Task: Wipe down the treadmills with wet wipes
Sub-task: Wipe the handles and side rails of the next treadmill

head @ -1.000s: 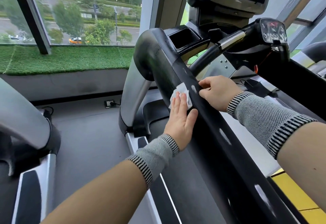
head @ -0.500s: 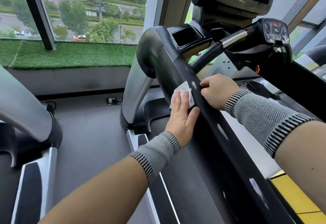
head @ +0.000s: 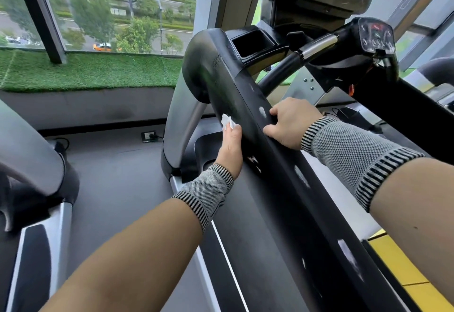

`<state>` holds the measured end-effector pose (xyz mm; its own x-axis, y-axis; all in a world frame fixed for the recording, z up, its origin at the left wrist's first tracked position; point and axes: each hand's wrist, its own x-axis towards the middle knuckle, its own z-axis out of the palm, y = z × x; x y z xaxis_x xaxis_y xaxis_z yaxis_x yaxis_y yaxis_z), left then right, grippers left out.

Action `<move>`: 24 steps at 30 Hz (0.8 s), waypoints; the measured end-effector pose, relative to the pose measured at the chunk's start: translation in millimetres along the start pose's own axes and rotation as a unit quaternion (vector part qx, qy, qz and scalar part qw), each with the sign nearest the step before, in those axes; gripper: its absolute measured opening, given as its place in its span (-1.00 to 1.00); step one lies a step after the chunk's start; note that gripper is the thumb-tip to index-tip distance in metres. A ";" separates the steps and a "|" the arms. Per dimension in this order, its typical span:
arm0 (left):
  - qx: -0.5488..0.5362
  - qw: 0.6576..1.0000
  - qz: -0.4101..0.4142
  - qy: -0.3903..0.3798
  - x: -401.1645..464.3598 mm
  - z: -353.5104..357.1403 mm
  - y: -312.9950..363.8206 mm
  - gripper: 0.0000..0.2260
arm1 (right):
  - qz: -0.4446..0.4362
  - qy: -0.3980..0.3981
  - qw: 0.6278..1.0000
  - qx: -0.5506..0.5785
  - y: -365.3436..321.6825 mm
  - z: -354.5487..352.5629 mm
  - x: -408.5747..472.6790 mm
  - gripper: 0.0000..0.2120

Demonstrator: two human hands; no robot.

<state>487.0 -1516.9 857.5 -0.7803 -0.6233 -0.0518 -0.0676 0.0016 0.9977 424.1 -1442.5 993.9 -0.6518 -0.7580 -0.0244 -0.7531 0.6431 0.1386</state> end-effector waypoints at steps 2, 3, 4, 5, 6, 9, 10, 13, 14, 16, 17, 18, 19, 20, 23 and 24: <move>-0.001 1.000 0.010 -0.013 -9.2 3.7 -5.7 -0.49 | -0.002 0.001 1.000 -0.004 0.1 0.3 -1.4 -0.61; -0.018 0.999 0.038 -0.021 -17.5 8.6 -13.2 -0.45 | -0.004 0.002 1.000 -0.006 -0.1 0.3 -2.7 -0.61; -0.044 0.996 0.068 -0.025 -25.3 14.1 -20.7 -0.38 | -0.005 0.002 1.000 -0.008 -0.4 0.1 -3.9 -0.61; -0.063 0.995 0.081 -0.019 -30.5 18.8 -29.1 -0.31 | -0.006 0.004 1.000 -0.010 -1.0 0.1 -4.9 -0.61; -0.066 0.994 0.082 -0.013 -30.6 22.1 -38.0 -0.26 | -0.006 0.006 1.000 -0.011 -1.4 0.3 -5.5 -0.62; -0.075 0.995 0.070 -0.008 -14.5 17.4 -36.3 -0.17 | -0.006 0.006 1.000 -0.015 -2.5 0.9 -6.3 -0.61; -0.091 0.994 0.062 -0.003 -5.0 13.9 -34.8 -0.15 | -0.005 0.005 1.000 -0.015 -2.4 0.9 -6.4 -0.61; -0.106 0.994 0.008 0.006 18.1 2.2 -24.9 -0.11 | -0.003 0.005 1.000 -0.011 -1.1 0.9 -6.7 -0.59; -0.105 0.995 0.001 0.004 20.3 0.6 -24.2 -0.11 | -0.001 0.005 1.000 -0.008 -0.4 1.2 -6.3 -0.58; -0.109 0.994 0.009 -0.003 12.5 5.8 -25.7 -0.18 | 0.000 0.005 1.000 -0.004 0.7 2.4 -5.0 -0.58; -0.104 0.994 0.028 -0.006 1.1 10.8 -25.1 -0.26 | 0.001 0.006 1.000 -0.001 1.5 2.7 -4.3 -0.58; -0.089 0.995 0.051 -0.009 -11.9 16.8 -28.2 -0.33 | 0.004 0.005 1.000 0.004 1.7 3.3 -3.7 -0.58; -0.079 0.994 0.073 -0.011 -25.8 22.5 -32.6 -0.35 | 0.006 0.005 1.000 0.009 2.1 3.5 -3.8 -0.57; -0.082 0.993 0.085 -0.017 -39.1 27.4 -36.4 -0.31 | 0.007 0.005 1.000 0.014 2.3 4.0 -4.4 -0.57; -0.079 0.992 0.091 -0.025 -63.0 35.7 -36.1 -0.23 | 0.006 0.002 1.000 0.016 1.8 4.6 -7.1 -0.55; -0.076 0.993 0.087 -0.029 -63.6 36.4 -31.7 -0.26 | 0.006 -0.001 1.000 0.016 1.8 4.1 -8.2 -0.56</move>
<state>516.1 -1448.8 827.6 -0.8068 -0.5776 0.1244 0.1626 -0.0145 0.9866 427.8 -1434.7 990.3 -0.6604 -0.7506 -0.0246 -0.7482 0.6548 0.1071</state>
